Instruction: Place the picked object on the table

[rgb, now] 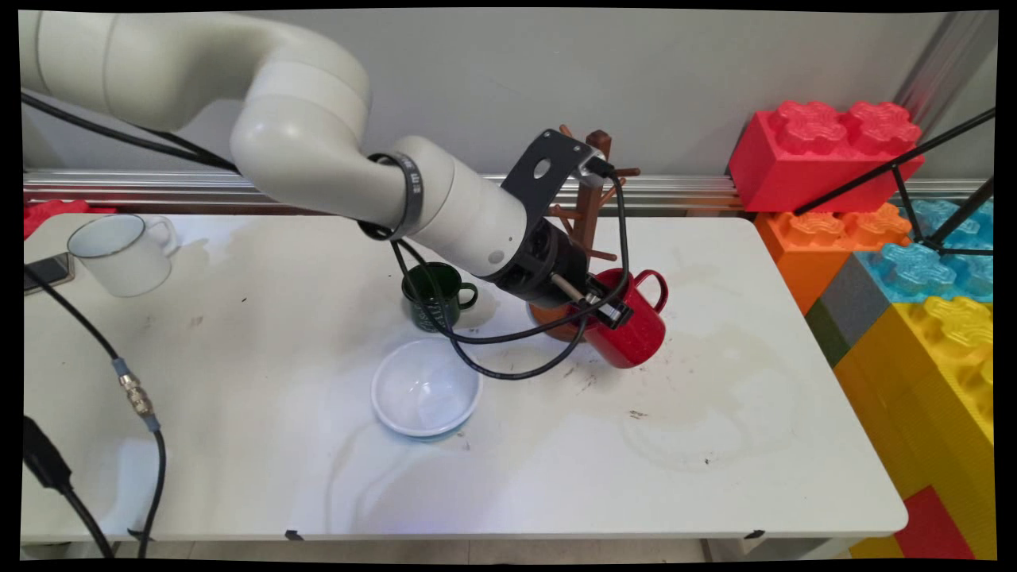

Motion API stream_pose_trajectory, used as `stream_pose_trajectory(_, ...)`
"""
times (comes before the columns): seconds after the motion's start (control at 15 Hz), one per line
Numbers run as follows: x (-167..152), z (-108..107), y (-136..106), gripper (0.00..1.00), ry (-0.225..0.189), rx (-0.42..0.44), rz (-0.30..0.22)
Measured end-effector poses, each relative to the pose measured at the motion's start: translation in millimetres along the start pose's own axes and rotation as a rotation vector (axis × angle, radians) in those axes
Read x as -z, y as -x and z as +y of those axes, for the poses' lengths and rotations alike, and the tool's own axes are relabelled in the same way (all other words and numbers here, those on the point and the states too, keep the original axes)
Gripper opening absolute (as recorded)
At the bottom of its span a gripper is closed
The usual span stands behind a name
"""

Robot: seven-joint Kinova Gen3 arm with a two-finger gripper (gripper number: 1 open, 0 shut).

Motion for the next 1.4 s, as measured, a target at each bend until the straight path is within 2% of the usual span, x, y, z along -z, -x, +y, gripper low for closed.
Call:
stream_pose_trajectory(0.2, 8, 12, -6, 0.0, -0.016, -0.048, -0.047)
stream_pose_trajectory(0.67, 17, 29, -13, 0.0, -0.052, -0.118, -0.115)
stream_pose_trajectory(1.13, 13, 47, -14, 0.0, -0.127, -0.233, -0.204)
stream_pose_trajectory(1.4, 5, 54, -6, 0.0, -0.173, -0.317, -0.273)
